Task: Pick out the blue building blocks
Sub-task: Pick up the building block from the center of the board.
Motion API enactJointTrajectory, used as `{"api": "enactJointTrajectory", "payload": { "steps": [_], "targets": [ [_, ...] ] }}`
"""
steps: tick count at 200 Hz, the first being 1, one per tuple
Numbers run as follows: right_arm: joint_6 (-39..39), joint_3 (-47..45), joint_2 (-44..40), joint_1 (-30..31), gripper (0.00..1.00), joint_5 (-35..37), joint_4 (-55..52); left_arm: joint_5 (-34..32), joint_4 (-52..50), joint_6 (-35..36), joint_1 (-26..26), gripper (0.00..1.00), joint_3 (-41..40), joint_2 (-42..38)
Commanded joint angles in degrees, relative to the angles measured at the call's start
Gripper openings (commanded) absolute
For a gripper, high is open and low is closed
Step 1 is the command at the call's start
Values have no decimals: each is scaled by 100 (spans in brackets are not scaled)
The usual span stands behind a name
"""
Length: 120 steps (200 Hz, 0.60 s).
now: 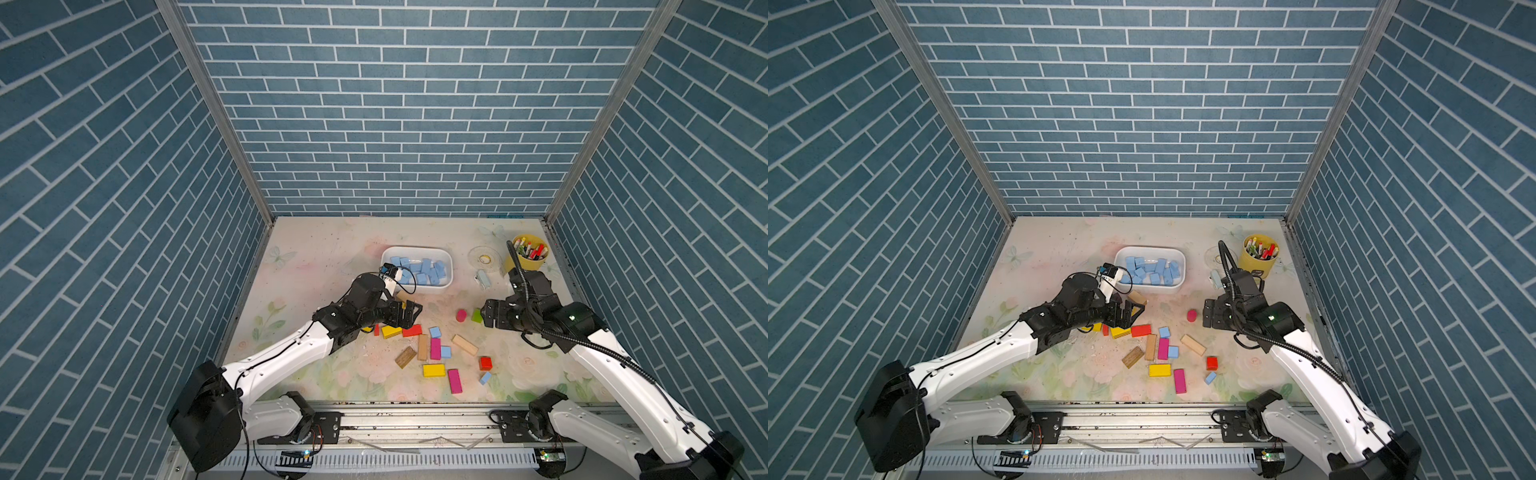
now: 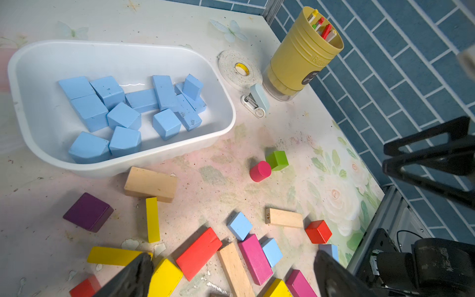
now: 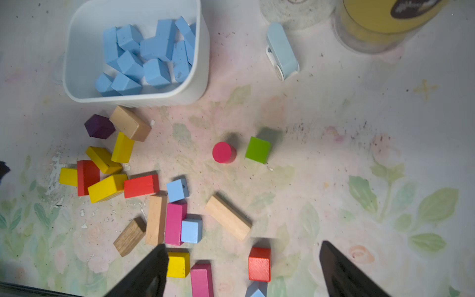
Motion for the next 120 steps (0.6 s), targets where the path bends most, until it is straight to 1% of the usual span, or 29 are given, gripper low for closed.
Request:
{"api": "enactJointTrajectory", "payload": {
  "steps": [1, 46, 70, 93, 120],
  "targets": [
    [578, -329, -293, 10, 93, -84, -498, 109, 52, 229, 16, 99, 218, 81],
    [1147, -1013, -873, 143, 92, -370, -761, 100, 124, 208, 16, 99, 177, 100],
    [1489, -1295, -1069, 314, 91, -279, -877, 107, 111, 191, 12, 99, 194, 116],
    [1845, -1512, -1158, 608, 88, -178, -859, 109, 89, 196, 15, 99, 216, 103],
    [2387, -1671, -1137, 1186, 84, 176, -833, 92, 43, 204, 16, 99, 221, 67]
  ]
}}
